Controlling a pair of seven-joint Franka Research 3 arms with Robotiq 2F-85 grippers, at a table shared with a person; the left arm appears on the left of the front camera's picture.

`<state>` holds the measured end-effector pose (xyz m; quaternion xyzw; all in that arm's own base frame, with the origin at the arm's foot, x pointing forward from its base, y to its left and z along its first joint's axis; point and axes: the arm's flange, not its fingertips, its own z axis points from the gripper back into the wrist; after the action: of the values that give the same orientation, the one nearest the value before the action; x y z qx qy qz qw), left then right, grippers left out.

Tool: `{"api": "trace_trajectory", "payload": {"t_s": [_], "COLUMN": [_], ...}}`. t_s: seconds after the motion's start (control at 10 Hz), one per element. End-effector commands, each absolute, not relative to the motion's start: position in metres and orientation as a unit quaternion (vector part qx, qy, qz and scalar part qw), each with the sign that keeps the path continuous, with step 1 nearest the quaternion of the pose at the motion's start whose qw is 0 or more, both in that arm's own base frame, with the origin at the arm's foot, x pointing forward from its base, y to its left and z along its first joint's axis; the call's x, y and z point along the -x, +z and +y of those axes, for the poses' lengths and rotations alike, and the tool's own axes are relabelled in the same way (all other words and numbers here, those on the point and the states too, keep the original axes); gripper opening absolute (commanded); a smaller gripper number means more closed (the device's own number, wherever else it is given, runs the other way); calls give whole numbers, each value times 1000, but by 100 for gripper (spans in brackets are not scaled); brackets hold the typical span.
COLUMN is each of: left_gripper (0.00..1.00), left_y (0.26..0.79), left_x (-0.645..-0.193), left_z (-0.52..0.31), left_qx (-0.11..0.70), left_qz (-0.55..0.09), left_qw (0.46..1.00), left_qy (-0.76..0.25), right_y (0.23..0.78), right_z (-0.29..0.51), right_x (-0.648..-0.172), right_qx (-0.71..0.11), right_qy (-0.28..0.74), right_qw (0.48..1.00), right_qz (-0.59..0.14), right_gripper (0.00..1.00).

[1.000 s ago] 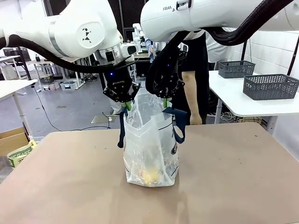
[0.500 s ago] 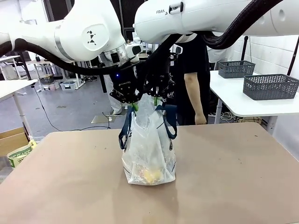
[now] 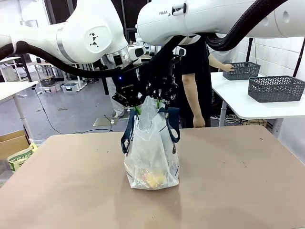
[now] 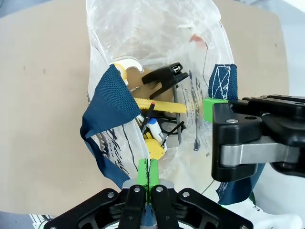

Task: Transfer purchased items from the store into the shopping bag.
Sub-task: Move the Reusable shopping bag to the right side of the table.

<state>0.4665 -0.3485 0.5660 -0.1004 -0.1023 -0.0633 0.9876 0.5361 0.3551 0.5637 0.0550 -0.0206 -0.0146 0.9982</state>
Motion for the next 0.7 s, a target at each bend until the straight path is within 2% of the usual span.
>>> {"api": "trace_trajectory", "payload": {"t_s": [0.0, 0.6], "left_gripper": [0, 0], "left_y": [565, 562], "left_x": [-468, -480], "left_z": [-349, -352], "left_qx": [111, 144], "left_qz": [-107, -121], "left_qw": [986, 980], "left_qy": [-70, -72], "right_y": [563, 564], "right_z": [354, 354], "right_x": [-538, -539], "right_qx": [-82, -105], "right_qy": [-34, -82], "right_qw": [996, 991], "right_qz": [-16, -16], "right_gripper": [0, 0]}}
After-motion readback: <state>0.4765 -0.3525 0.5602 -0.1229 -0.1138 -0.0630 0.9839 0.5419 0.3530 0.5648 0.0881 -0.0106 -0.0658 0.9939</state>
